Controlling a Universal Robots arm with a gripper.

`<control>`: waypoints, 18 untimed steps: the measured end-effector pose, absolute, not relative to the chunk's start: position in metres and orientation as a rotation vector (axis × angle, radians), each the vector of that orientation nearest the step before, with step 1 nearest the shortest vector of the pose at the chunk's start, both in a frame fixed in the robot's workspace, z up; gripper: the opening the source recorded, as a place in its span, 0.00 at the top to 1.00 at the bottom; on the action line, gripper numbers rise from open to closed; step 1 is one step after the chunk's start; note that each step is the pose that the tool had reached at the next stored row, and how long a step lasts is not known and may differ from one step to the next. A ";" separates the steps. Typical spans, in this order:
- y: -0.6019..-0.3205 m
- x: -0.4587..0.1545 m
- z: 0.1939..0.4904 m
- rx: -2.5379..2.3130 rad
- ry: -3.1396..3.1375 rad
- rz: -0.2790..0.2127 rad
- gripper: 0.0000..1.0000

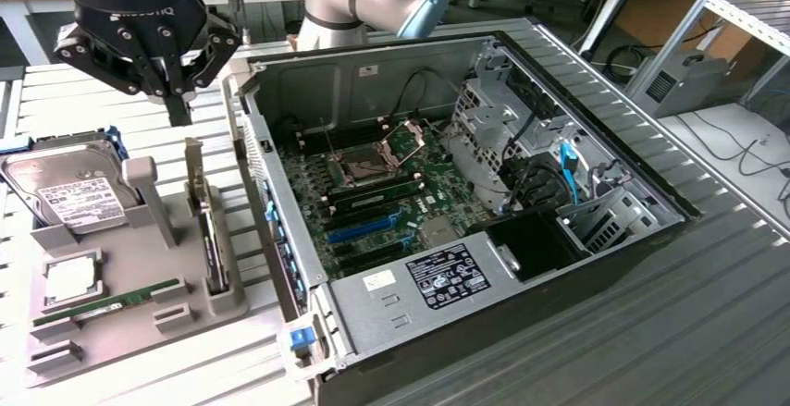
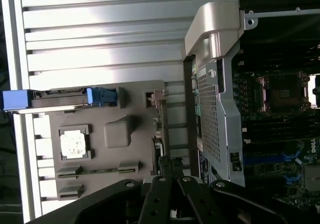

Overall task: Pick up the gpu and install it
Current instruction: 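Reach for the gpu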

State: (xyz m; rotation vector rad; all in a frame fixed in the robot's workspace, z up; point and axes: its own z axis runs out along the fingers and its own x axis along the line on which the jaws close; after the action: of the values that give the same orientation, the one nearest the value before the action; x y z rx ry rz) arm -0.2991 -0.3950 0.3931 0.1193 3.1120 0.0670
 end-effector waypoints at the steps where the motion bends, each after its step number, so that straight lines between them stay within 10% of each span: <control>1: -0.396 -0.299 0.393 0.119 3.112 0.067 0.89; 18: -0.439 -0.305 0.393 0.119 3.112 0.069 0.89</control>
State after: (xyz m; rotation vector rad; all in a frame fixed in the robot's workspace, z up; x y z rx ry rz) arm -0.3052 -0.4393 0.3930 0.1194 3.1118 0.0691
